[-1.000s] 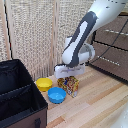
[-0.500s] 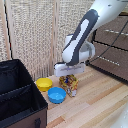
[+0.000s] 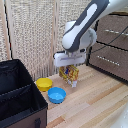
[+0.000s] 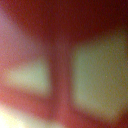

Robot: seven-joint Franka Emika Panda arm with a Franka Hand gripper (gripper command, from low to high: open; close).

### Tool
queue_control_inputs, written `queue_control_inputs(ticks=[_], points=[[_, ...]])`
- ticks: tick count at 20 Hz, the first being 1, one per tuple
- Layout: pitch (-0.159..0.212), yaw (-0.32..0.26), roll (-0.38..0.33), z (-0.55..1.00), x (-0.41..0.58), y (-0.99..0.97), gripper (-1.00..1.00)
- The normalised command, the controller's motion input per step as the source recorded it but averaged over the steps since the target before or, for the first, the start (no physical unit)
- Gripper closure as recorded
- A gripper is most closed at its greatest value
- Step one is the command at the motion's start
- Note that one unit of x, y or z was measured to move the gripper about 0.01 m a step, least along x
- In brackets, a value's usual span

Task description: Kindly direct your grabber toward the cereal bar. Delicately grip the cereal bar using your grabber. Transport the clutched cereal bar to the rear part of the organizer. Set the cereal bar down and place it in the rear section of the organizer.

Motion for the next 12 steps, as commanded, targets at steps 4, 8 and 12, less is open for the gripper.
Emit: queue_control_inputs(ticks=[4,8,12], points=[[0.125,0.000,-0.010,0.73,0.618,0.10,1.00],[0.113,0.000,-0.017,0.70,0.580,0.12,1.00],[0.099,-0.013,-0.035,0.73,0.480,0.22,1.00]])
